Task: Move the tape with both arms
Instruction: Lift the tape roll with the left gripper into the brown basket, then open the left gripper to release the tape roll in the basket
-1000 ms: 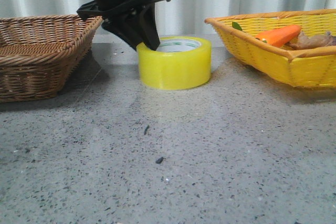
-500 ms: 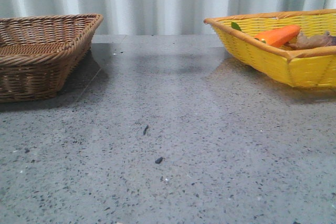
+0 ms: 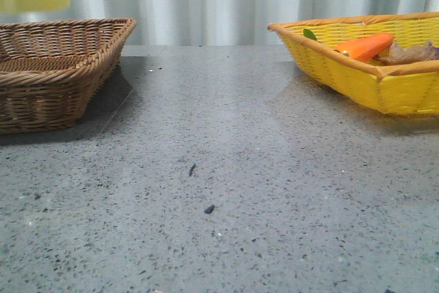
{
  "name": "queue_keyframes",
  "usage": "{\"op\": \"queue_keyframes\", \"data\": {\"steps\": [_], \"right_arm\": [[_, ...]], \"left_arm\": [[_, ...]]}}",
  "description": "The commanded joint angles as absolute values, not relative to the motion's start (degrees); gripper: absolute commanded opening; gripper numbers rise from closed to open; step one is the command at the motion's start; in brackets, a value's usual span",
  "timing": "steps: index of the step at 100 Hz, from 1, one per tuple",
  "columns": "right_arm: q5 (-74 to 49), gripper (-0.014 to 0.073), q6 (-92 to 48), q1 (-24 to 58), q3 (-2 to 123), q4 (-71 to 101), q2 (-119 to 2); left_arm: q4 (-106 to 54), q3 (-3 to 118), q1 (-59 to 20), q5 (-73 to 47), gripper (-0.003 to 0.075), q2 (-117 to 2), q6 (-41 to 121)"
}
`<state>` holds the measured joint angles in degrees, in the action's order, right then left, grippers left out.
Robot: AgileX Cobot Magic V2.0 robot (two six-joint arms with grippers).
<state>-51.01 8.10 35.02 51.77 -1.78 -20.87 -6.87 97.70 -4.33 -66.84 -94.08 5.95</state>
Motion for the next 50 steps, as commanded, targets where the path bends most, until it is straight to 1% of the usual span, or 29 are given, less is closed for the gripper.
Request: {"op": "queue_keyframes", "data": {"steps": [1, 8, 13, 20, 21, 24, 25, 27, 30, 32, 35, 37, 41, 45, 50], "right_arm": [[-46.22, -0.0057, 8.22, 34.92, 53.04, -2.74, -21.59], [-46.22, -0.0057, 8.22, 34.92, 53.04, -2.74, -21.59], [-46.22, -0.0057, 8.22, 34.92, 53.04, -2.74, -21.59], [-46.22, -0.0057, 8.22, 34.92, 53.04, -2.57, -21.59], [-46.22, -0.0057, 8.22, 34.92, 53.04, -2.57, -21.59], [-46.22, -0.0057, 8.22, 34.92, 53.04, -2.57, -21.59], [-46.22, -0.0057, 8.22, 34.92, 53.04, -2.57, -21.59], [-46.22, -0.0057, 8.22, 34.92, 53.04, -2.57, -21.59], [-46.22, -0.0057, 8.22, 34.92, 53.04, -2.57, -21.59], [-46.22, -0.0057, 8.22, 34.92, 53.04, -2.57, -21.59], [-46.33, -0.0057, 8.22, 34.92, 53.04, -2.57, -21.59], [-46.46, -0.0057, 8.22, 34.92, 53.04, -2.57, -21.59], [-47.15, -0.0057, 8.22, 34.92, 53.04, -2.67, -21.59], [-48.16, -0.0057, 8.22, 34.92, 52.90, -3.09, -21.44], [-48.47, -0.0057, 8.22, 34.92, 52.32, -3.35, -20.48]], "left_arm": [[-10.48, 94.51, -3.35, -61.64, -0.0020, -90.85, 5.11], [-10.48, 91.45, -3.25, -60.88, 0.0004, -90.85, 5.11], [-10.48, 90.75, -3.25, -60.83, 0.0063, -90.85, 5.11], [-10.48, 90.73, -3.25, -60.83, 0.0211, -90.78, 5.11], [-10.48, 90.73, -3.25, -60.83, 0.0249, -90.70, 5.11], [-10.56, 90.73, -3.25, -60.73, 0.0328, -90.44, 4.99], [-10.56, 90.73, -3.25, -60.73, 0.0368, -90.20, 4.99], [-10.56, 90.73, -3.25, -60.73, 0.0406, -90.07, 4.48], [-10.56, 90.73, -3.25, -60.46, 0.0494, -89.41, 3.80], [-10.56, 90.73, -3.25, -60.33, 0.0538, -88.88, 3.55], [-10.72, 90.73, -3.25, -59.94, 0.0582, -88.13, 3.55], [-10.93, 90.73, -3.25, -59.55, 0.0603, -87.37, 3.55], [-11.81, 90.73, -3.25, -58.08, 0.0609, -85.89, 3.55], [-13.44, 90.43, -3.46, -55.66, 0.0590, -83.57, 3.65], [-15.58, 89.32, -4.08, -51.64, 0.0547, -79.93, 3.65]]}}
